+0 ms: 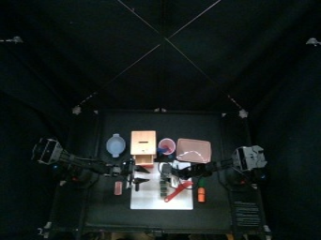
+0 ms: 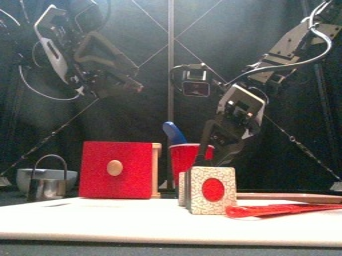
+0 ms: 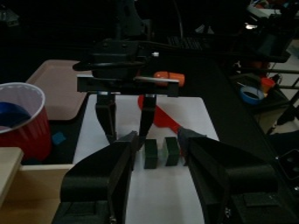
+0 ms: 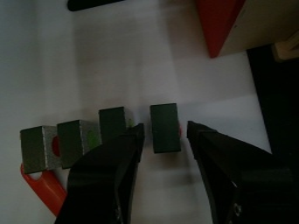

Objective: Place sushi on board then cut the sushi with the knife then place the pieces on the plate
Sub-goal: Place the 4 sushi pieces on the plate

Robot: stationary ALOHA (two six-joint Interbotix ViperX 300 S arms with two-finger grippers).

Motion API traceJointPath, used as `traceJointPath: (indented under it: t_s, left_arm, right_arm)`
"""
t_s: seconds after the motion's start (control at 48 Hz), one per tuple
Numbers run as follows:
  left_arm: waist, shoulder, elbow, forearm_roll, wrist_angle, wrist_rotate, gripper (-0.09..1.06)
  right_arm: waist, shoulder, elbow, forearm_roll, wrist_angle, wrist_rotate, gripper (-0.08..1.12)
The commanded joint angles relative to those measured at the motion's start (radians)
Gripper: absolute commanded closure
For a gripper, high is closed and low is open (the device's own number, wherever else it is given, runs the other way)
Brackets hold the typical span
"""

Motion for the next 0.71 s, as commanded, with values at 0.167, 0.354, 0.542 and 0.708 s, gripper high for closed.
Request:
traceJointPath:
  t_s: [0.167, 0.354, 0.542, 0.708]
  left_arm:
    - [0.002, -0.008, -0.009, -0.018, -0.011, 0.002, 0.17]
    - [0.002, -0.002, -0.006, -0.026, -0.011, 0.002, 0.17]
    - [0.002, -0.002, 0.002, -0.038, -0.011, 0.002, 0.17]
    - [0.003, 0.003, 0.003, -0.038, -0.011, 0.003, 0.17]
  right_arm:
    - [-0.006, -0.011, -0.018, 0.008, 0.0, 0.002, 0.37]
    - [-0.005, -0.051, 0.003, 0.048, 0.018, 0.002, 0.48]
    - [-0.005, -0.212, 0.117, 0.158, 0.112, 0.002, 0.49]
    - [-0.041, -0.41, 0.222, 0.281, 0.281, 0.009, 0.49]
